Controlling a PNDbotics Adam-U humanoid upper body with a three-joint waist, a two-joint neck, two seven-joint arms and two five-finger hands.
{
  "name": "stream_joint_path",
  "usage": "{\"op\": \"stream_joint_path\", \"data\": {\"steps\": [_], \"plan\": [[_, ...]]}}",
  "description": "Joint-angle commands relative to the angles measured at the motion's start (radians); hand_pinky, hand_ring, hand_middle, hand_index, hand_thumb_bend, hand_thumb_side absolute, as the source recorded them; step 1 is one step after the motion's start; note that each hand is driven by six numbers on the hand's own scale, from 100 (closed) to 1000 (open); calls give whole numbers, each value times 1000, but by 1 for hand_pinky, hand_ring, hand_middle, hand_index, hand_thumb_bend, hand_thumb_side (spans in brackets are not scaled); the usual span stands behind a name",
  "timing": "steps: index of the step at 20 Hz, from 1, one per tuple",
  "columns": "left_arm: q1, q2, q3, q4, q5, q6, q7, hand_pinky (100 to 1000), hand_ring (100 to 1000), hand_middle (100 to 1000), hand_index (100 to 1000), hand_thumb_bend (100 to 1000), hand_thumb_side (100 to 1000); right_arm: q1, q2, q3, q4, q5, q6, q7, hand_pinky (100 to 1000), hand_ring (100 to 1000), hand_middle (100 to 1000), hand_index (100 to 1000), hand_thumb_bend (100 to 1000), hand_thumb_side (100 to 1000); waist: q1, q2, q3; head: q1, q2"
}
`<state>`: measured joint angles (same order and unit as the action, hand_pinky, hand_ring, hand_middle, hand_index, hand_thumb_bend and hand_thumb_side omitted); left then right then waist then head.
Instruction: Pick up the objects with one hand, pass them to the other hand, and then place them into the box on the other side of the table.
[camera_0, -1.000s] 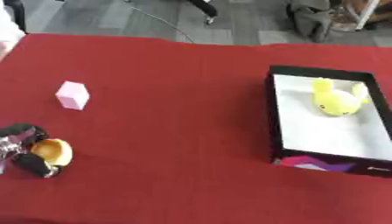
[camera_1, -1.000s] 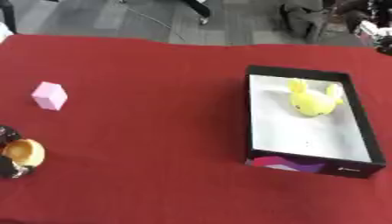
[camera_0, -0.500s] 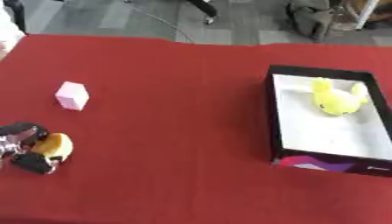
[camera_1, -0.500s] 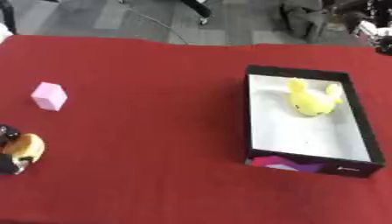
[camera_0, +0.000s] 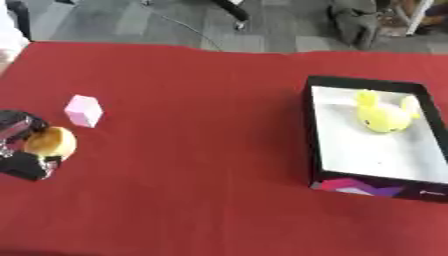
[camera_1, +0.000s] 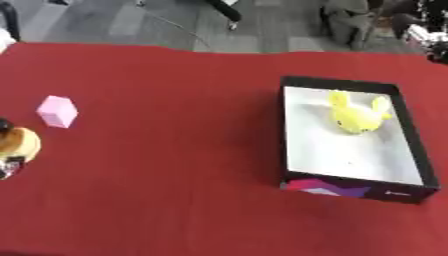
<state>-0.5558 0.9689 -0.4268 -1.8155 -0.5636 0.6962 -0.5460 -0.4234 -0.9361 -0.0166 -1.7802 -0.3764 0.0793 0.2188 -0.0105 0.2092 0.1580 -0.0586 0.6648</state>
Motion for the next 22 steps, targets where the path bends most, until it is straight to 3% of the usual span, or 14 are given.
{"op": "stream_joint_path", "data": {"steps": [1, 2, 5, 9, 10, 12, 16, 22], "plan": [[-45, -29, 35, -57, -48, 211, -170, 723, 688, 628, 704, 100, 218, -23, -32, -3, -44, 6, -18, 9, 994, 1000, 772, 1000, 100, 401, 1, -24, 0, -11, -11], [-60, -58, 37, -63, -59, 211, -146, 708, 671, 616, 701, 100, 236, -29, -31, 2, -61, 19, -25, 17, 990, 1000, 758, 1000, 100, 364, 1, -25, -1, -15, -12], [-96, -156, 41, -70, -85, 211, -49, 694, 631, 590, 697, 100, 281, -50, -20, 21, -119, 68, -40, 48, 981, 1000, 760, 1000, 100, 379, -3, -26, -4, -28, -17], [-134, -280, 26, -86, -112, 211, 91, 673, 603, 567, 696, 100, 300, -97, 11, 58, -178, 130, -21, 98, 975, 1000, 802, 1000, 100, 346, -7, -30, -8, -48, -18], [-142, -314, 19, -93, -127, 211, 128, 670, 599, 564, 696, 100, 299, -111, 21, 73, -191, 147, -15, 118, 974, 1000, 812, 1000, 100, 298, -9, -32, -10, -51, -18], [-149, -374, 1, -103, -160, 211, 194, 665, 594, 560, 695, 100, 296, -138, 43, 102, -211, 184, -3, 156, 971, 1000, 821, 1000, 100, 332, -12, -33, -16, -56, -14], [-143, -447, -40, -114, -240, 209, 276, 655, 589, 555, 686, 100, 258, -181, 92, 146, -219, 261, 2, 212, 962, 1000, 817, 1000, 100, 279, -15, -35, -24, -73, -4], [-112, -549, -64, -97, -370, 150, 349, 648, 578, 547, 682, 100, 260, -235, 174, 207, -184, 354, 16, 273, 958, 1000, 792, 1000, 100, 243, -16, -34, -28, -95, 2]]}}
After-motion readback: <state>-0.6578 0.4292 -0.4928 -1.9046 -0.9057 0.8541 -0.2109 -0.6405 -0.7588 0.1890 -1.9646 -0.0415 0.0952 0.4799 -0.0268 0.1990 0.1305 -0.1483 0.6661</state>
